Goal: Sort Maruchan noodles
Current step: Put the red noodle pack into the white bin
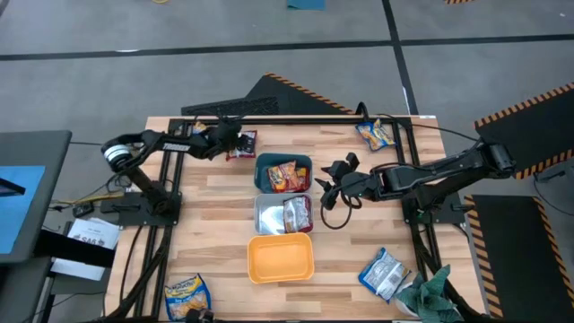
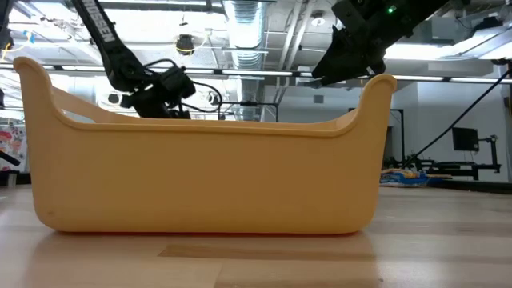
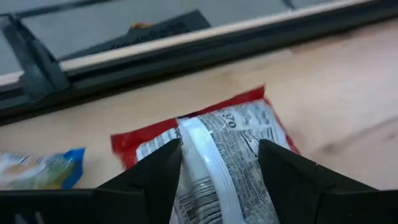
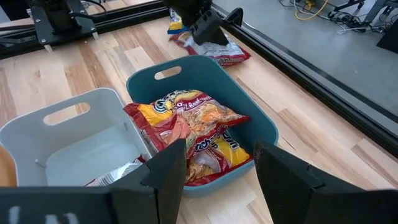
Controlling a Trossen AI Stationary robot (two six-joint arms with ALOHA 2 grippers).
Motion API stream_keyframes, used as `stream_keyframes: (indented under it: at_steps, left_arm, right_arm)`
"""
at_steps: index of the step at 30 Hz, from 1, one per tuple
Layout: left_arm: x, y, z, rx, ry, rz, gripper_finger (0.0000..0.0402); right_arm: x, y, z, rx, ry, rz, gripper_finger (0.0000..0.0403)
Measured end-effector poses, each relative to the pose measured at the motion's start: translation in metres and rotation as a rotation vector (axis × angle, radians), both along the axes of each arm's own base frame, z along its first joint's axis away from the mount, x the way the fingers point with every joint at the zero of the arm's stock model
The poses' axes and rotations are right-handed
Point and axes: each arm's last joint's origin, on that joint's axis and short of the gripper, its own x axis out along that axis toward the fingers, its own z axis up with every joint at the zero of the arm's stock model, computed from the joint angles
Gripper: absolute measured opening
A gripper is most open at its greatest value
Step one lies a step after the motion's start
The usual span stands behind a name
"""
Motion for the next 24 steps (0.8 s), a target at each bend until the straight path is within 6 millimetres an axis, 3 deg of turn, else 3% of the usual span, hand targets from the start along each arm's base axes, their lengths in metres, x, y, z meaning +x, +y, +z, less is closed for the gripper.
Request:
stream_keyframes:
  at_steps: [6, 8, 11, 13, 18, 24]
  left_arm:
    - [0.004, 0.003, -0.018, -0.018, 0.050, -0.003, 0.0177]
    - [0.004, 0.003, -0.019, -0.017, 0.067, -0.017, 0.0139]
    - [0.004, 0.003, -0.018, -0.009, 0.087, -0.053, 0.0049]
    - [0.003, 0.002, -0.015, -0.007, 0.091, -0.076, 0.0017]
    - [-0.003, -0.006, 0.008, 0.018, 0.087, -0.130, 0.0002]
    - [-0.018, -0.018, 0.058, 0.131, 0.029, -0.148, 0.0000]
  right_arm:
    - [0.000, 0.000, 0.000, 0.000, 0.001, 0.000, 0.0210]
    - [0.000, 0.000, 0.000, 0.000, 0.000, 0.000, 0.0210]
    - [0.000, 0.000, 0.000, 0.000, 0.000, 0.000, 0.0210]
    - [0.000, 0.000, 0.000, 0.000, 0.001, 0.000, 0.0210]
    - [0.000, 0.000, -0.001, -0.001, 0.009, 0.000, 0.0210]
    - [-0.001, 0.000, -0.001, -0.002, 0.016, 0.001, 0.0210]
